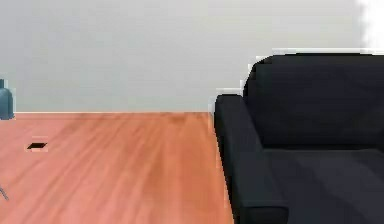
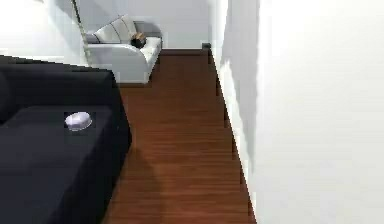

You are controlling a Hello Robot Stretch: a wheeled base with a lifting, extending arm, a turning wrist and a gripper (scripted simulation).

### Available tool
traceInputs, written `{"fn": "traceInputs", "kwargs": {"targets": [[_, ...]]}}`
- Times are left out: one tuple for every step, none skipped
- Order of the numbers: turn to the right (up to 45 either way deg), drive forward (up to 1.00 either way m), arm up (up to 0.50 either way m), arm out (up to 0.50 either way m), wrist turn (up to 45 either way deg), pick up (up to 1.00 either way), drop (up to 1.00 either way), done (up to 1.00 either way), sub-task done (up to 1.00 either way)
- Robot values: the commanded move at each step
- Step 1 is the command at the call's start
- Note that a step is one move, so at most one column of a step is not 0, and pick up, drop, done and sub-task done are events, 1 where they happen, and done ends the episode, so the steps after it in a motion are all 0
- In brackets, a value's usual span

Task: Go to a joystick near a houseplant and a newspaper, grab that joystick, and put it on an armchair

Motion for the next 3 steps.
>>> {"fn": "traceInputs", "kwargs": {"targets": [[-45.0, 0.0, 0.0, 0.0, 0.0, 0.0, 0.0, 0.0, 0.0], [-39.0, 0.0, 0.0, 0.0, 0.0, 0.0, 0.0, 0.0, 0.0], [0.0, 1.0, 0.0, 0.0, 0.0, 0.0, 0.0, 0.0, 0.0]]}}
